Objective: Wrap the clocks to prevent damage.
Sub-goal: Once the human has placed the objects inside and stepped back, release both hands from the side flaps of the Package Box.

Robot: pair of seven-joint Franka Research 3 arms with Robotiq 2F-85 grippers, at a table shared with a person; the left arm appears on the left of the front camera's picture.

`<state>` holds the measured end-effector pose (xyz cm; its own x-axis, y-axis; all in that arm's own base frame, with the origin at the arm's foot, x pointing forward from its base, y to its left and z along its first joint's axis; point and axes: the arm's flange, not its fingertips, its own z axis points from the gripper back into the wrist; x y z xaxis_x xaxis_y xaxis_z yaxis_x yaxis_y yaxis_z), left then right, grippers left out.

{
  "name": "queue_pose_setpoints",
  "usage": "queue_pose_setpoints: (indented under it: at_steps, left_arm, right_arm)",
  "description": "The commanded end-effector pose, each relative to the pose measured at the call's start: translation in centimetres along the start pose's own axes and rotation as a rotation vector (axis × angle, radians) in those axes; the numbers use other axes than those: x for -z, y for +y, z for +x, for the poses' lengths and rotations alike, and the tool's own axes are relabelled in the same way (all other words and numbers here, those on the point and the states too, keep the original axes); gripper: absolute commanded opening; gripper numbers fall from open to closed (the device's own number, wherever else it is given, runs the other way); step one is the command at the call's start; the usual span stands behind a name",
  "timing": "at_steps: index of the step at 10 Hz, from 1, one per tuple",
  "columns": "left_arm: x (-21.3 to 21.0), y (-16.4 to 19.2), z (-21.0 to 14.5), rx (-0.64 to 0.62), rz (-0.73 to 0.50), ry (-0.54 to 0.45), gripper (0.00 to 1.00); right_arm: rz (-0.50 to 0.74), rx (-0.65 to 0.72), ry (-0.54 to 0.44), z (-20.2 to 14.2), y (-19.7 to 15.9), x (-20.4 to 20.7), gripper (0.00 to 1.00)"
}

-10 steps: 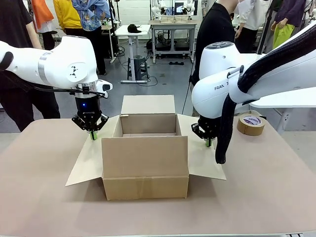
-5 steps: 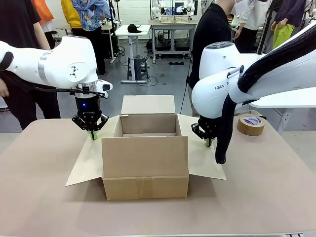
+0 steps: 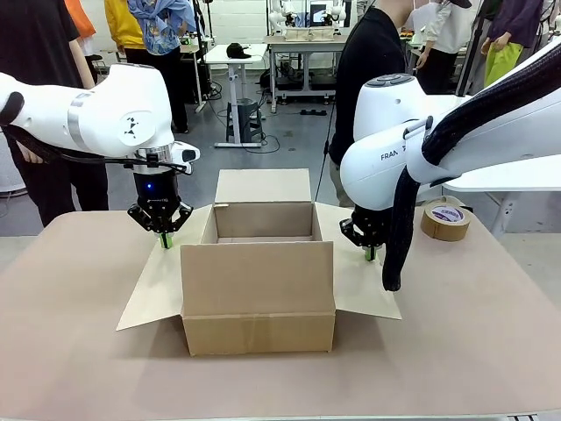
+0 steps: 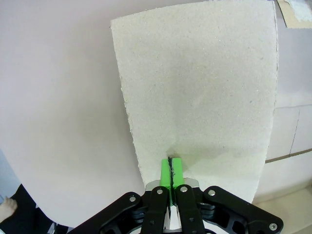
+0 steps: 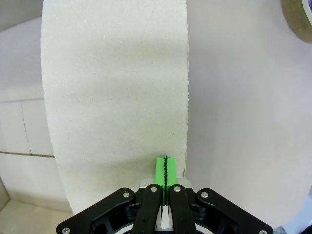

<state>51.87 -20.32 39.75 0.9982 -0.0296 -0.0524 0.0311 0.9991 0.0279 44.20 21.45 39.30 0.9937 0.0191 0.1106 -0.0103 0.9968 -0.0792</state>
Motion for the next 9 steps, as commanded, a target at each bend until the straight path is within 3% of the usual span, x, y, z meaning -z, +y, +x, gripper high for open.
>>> queue_pose_setpoints:
  at_steps: [1, 9]
  left_arm:
    - [0.06, 0.17, -0.01, 0.005, 0.017, 0.003, 0.01]
    - [0.06, 0.17, -0.01, 0.005, 0.017, 0.003, 0.01]
  right_arm:
    - [-0.006, 0.001, 0.005, -0.11, -0.06, 0.02, 0.01]
    - [-0.006, 0.001, 0.005, -0.11, -0.06, 0.02, 0.01]
